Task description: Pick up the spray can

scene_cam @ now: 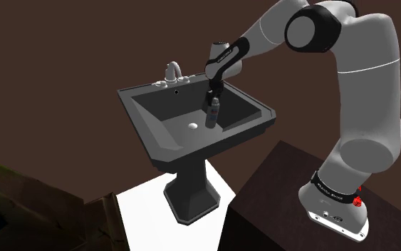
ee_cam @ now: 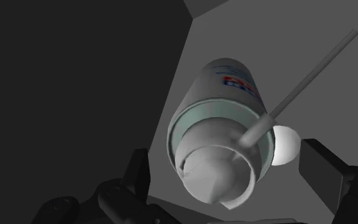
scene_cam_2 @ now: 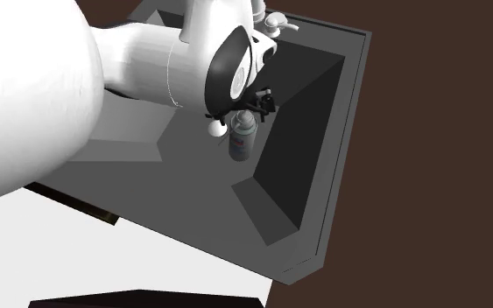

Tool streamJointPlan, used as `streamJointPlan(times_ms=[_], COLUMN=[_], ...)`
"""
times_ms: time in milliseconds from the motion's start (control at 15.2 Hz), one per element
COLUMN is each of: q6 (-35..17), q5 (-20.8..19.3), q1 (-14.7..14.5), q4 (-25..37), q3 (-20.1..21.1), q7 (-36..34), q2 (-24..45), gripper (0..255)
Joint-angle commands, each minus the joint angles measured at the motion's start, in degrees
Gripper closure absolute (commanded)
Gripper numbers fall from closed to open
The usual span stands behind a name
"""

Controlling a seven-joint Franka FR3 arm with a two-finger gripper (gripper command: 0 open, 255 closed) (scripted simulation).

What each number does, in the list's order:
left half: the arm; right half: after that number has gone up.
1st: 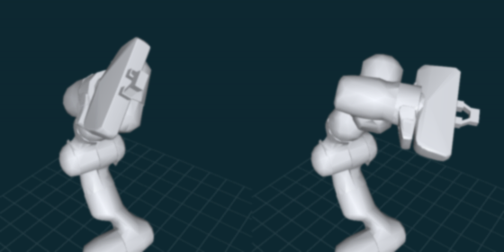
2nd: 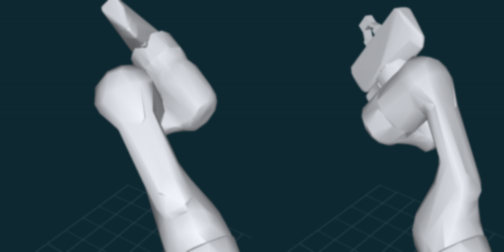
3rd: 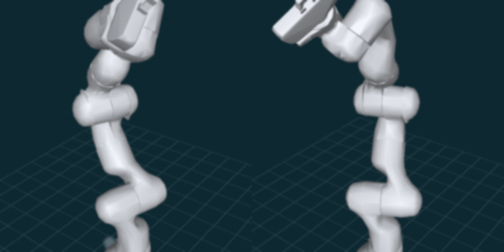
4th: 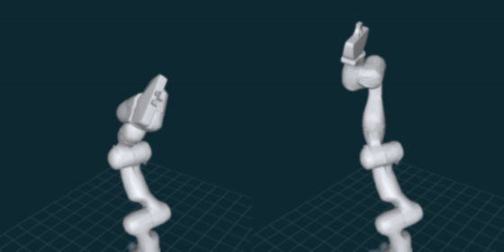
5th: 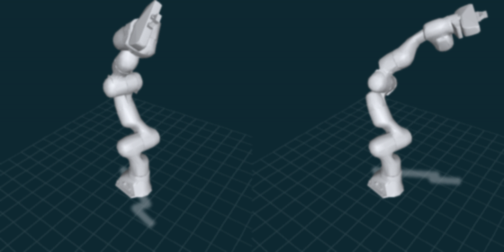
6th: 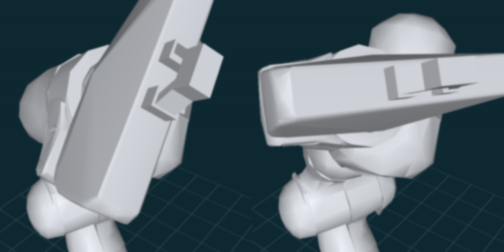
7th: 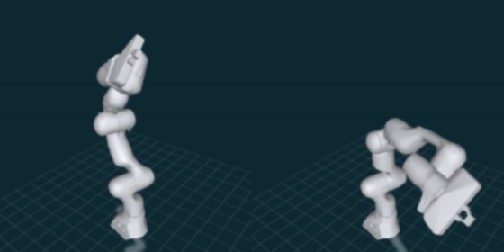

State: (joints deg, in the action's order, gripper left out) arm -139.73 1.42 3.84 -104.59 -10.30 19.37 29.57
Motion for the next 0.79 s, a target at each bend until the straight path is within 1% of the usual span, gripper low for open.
streamJointPlan(times_ms=[0,66,132,726], q6=[-0.63,-0.63,-0.62,-0.63], q5=[0.09,0.09,0.09,0.09], q1=[0.0,0.0,0.0,0.0], q4=[0.03,0.04,0.08,0.04], q3=[0.08,0.08,0.09,0.08], q7=[-0.07,-0.07,-0.07,-0.06], q2=[0.64,0.64,0.67,0.65], gripper=[0,0,255,255])
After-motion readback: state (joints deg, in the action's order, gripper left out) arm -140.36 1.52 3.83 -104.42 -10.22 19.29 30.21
